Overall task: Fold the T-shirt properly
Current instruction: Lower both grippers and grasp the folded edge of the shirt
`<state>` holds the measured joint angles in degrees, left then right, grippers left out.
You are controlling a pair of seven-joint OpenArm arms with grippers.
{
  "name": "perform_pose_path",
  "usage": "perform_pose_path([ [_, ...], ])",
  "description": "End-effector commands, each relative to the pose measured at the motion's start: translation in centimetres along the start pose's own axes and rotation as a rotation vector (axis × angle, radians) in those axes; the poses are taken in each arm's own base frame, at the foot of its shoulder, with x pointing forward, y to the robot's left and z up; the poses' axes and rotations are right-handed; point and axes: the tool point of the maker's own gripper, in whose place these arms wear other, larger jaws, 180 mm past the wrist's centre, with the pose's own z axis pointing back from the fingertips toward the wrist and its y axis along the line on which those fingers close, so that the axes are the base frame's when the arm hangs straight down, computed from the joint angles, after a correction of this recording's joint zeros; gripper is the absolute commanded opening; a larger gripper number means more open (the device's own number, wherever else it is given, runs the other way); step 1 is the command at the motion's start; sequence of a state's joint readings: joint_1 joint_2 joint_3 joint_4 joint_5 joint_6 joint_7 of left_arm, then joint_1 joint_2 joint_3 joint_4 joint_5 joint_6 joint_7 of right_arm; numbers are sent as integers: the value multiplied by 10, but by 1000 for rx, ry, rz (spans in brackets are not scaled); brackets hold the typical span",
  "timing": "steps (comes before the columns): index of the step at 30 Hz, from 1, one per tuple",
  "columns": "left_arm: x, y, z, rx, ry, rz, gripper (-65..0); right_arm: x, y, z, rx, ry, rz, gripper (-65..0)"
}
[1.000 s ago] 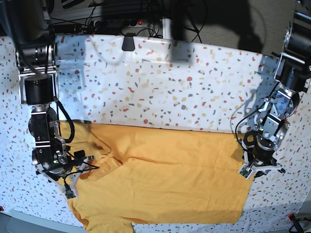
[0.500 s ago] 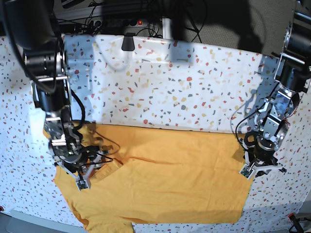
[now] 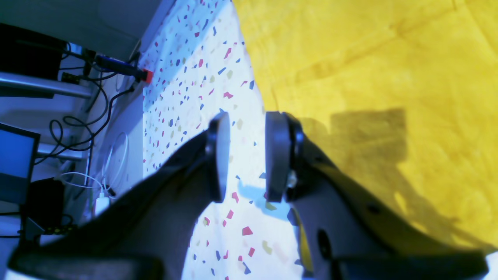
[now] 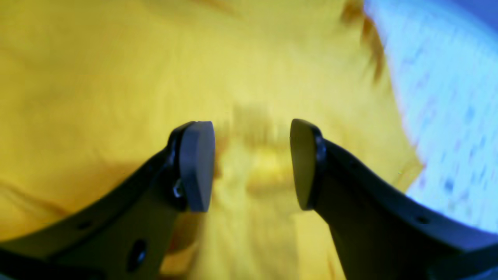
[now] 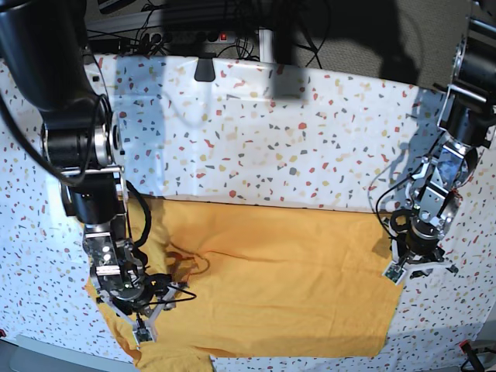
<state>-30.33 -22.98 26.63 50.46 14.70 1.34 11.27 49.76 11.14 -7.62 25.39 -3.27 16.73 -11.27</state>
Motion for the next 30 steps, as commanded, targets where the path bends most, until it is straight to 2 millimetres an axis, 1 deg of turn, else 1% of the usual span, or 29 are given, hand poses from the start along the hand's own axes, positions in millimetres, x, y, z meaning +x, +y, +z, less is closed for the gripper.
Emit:
perform_pose_path([
  [1,16,26,-2,57,-38,6,-497,29,-11,3,-24,-54,-2,-354],
  [3,16,25,-2,52,-38,29,-497,16,-4,3,-6,-17,5,-354],
  [6,14,23,-3,42,-31,80,-497,1,5,6,20,0,23,-354],
  [9,11,21,-3,27,-12,154,-497,-17,4,10,16,7,30,-354],
  [12,12,18,-3,13,-16,249,-497,-36,-5,14,10,11,6,-354],
  [15,18,25,-2,44,-59,453,-497,-52,-20,18,-3,10,-36,-354],
  [17,23,23,-2,28,-82,582,-497,-62,-31,21,-17,-2,-43,-354],
  [19,27,12,-3,-8,-84,641,-497,-75,-38,24,-29,15,-36,-354],
  [22,37,-17,-5,-106,-98,657,-497,-95,-43,28,-36,48,-30,-354],
  [24,40,-37,-6,-154,-104,673,-497,-106,-39,29,-31,66,-30,-354],
  [27,35,-66,-9,-187,-63,701,-497,-124,-32,30,-19,99,-31,-354],
  [28,33,-73,-9,-194,-49,707,-497,-133,-30,32,-16,125,-28,-354],
  [30,30,-78,-9,-199,-38,703,-497,-150,-27,34,-11,174,-28,-354],
])
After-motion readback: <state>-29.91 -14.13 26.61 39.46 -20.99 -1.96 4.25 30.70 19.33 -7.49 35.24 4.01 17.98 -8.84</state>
